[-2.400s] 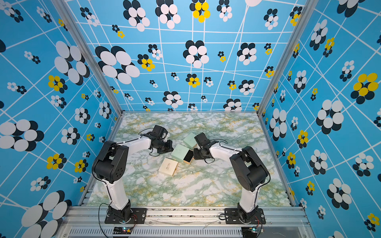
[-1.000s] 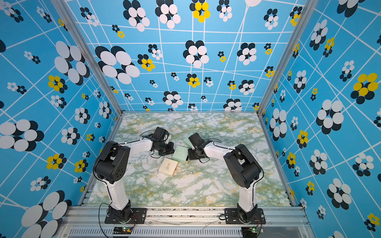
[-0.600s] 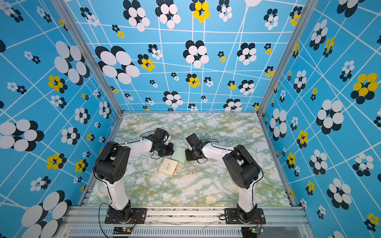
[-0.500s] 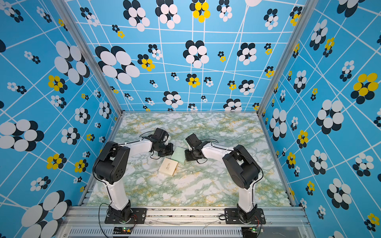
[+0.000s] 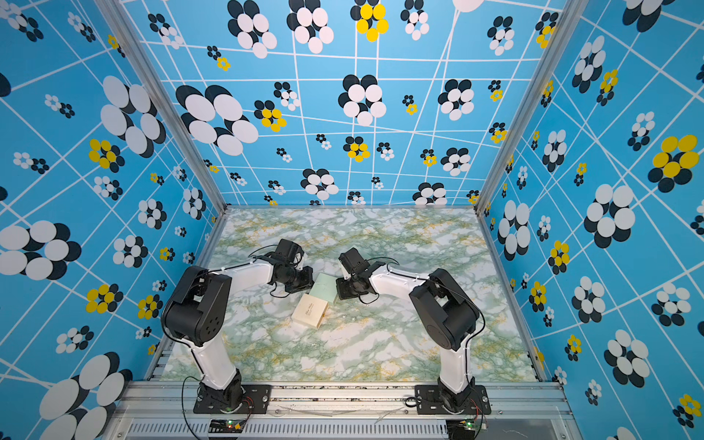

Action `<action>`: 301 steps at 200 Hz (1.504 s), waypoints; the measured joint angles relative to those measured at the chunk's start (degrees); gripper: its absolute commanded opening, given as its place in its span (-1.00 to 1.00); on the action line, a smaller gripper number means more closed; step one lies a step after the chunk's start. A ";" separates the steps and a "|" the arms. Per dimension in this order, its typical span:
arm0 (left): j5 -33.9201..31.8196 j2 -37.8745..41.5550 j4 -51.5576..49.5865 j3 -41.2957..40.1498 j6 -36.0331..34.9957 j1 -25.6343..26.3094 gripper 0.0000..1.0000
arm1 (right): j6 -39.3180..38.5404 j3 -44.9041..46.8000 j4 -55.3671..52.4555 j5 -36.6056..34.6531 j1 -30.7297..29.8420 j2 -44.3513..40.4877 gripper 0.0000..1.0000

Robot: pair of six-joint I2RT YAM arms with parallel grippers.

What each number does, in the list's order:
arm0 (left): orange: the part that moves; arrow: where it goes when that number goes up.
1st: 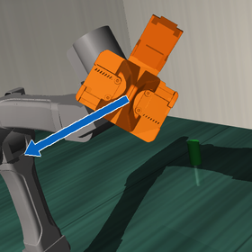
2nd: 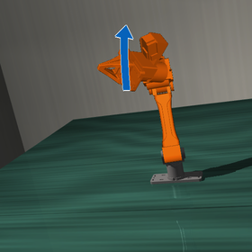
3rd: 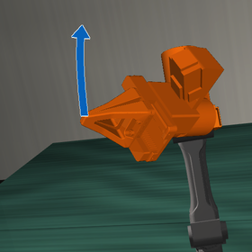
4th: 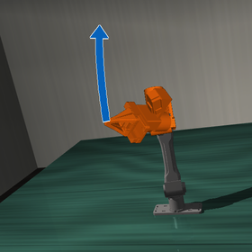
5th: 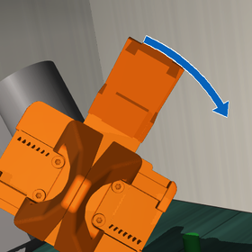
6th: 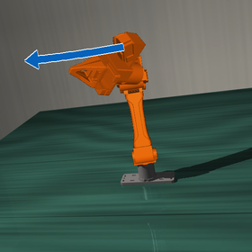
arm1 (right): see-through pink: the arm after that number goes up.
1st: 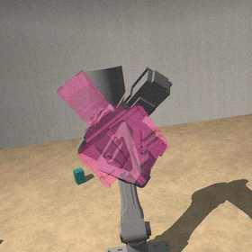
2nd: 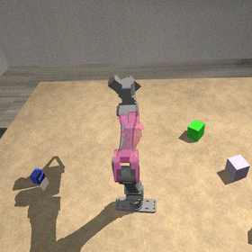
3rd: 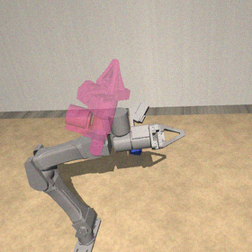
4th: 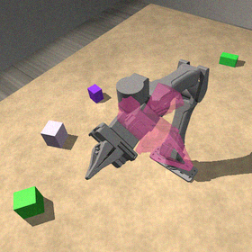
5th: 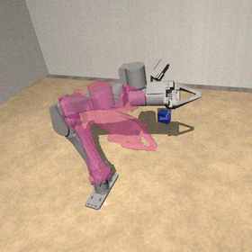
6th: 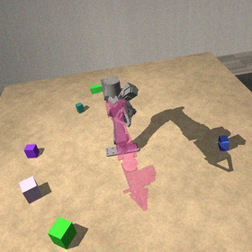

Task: Take out the earrings from the drawer-style jewelry box
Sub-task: Close the drawer of the jewelry box.

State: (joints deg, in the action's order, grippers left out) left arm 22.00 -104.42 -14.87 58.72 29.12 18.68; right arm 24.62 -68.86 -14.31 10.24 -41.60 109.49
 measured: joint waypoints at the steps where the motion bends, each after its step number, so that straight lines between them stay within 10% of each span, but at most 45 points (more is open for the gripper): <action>1: 0.00 0.02 0.00 -0.04 0.00 0.00 -1.00 | 0.00 0.00 0.02 0.00 0.00 0.00 -0.71; 160: -5.57 9.20 -2.56 -2.10 0.02 -4.09 -1.00 | -5.16 -0.24 -1.97 -5.05 -1.25 -3.56 -0.69; 301: 5.64 -2.78 4.74 15.08 4.39 0.85 -1.00 | -5.79 -16.28 -4.79 -7.85 16.11 -0.24 -0.60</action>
State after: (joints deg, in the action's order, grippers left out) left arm 27.64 -107.20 -10.13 73.80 33.52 19.53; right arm 18.83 -85.14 -19.09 2.39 -25.50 109.25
